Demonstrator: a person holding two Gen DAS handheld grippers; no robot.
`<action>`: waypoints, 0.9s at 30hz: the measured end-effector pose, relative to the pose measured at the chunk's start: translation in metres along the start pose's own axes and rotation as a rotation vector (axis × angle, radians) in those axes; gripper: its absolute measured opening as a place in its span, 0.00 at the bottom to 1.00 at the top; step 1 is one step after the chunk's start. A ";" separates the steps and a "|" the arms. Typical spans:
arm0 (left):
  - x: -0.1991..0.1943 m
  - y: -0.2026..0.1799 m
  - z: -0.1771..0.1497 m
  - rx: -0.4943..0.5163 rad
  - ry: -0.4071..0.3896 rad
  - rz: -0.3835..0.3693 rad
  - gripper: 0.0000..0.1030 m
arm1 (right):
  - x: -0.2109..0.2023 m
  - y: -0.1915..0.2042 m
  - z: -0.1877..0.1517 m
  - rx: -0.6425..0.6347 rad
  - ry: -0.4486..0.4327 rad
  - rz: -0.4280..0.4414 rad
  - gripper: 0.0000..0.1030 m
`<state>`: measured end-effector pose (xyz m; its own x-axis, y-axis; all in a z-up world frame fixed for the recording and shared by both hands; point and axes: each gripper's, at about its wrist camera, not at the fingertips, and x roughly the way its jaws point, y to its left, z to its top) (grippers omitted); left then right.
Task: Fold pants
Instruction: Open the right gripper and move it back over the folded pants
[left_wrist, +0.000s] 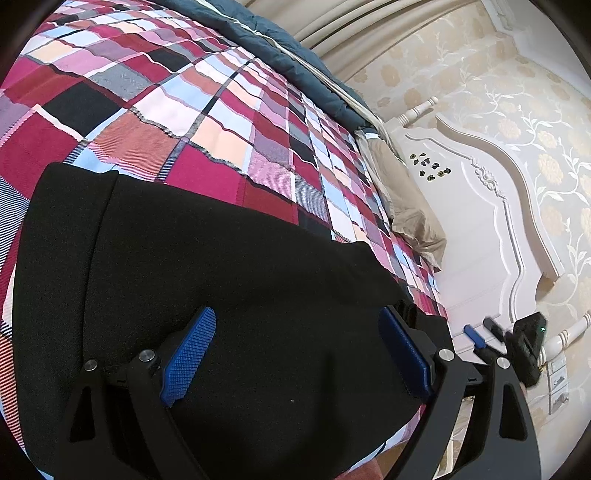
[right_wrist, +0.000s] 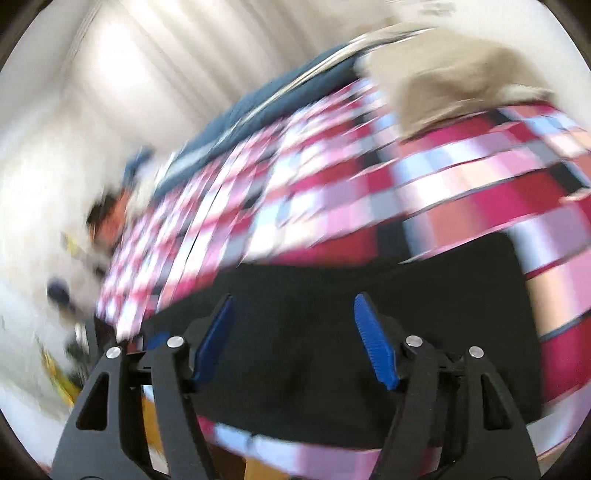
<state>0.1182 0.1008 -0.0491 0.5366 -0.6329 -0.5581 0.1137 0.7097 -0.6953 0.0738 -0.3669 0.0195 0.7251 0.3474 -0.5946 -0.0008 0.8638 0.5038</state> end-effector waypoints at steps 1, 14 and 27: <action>0.000 -0.001 0.000 0.001 0.000 0.002 0.86 | -0.010 -0.026 0.011 0.051 -0.023 -0.035 0.64; 0.009 -0.009 -0.001 0.032 -0.003 0.038 0.88 | 0.045 -0.166 0.023 0.267 0.199 0.069 0.25; 0.008 -0.004 0.001 0.040 -0.001 0.038 0.89 | -0.010 -0.180 -0.027 0.282 0.164 0.196 0.34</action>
<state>0.1229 0.0926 -0.0504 0.5416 -0.6053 -0.5833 0.1271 0.7449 -0.6550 0.0485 -0.5160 -0.0818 0.6100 0.5699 -0.5505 0.0777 0.6484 0.7573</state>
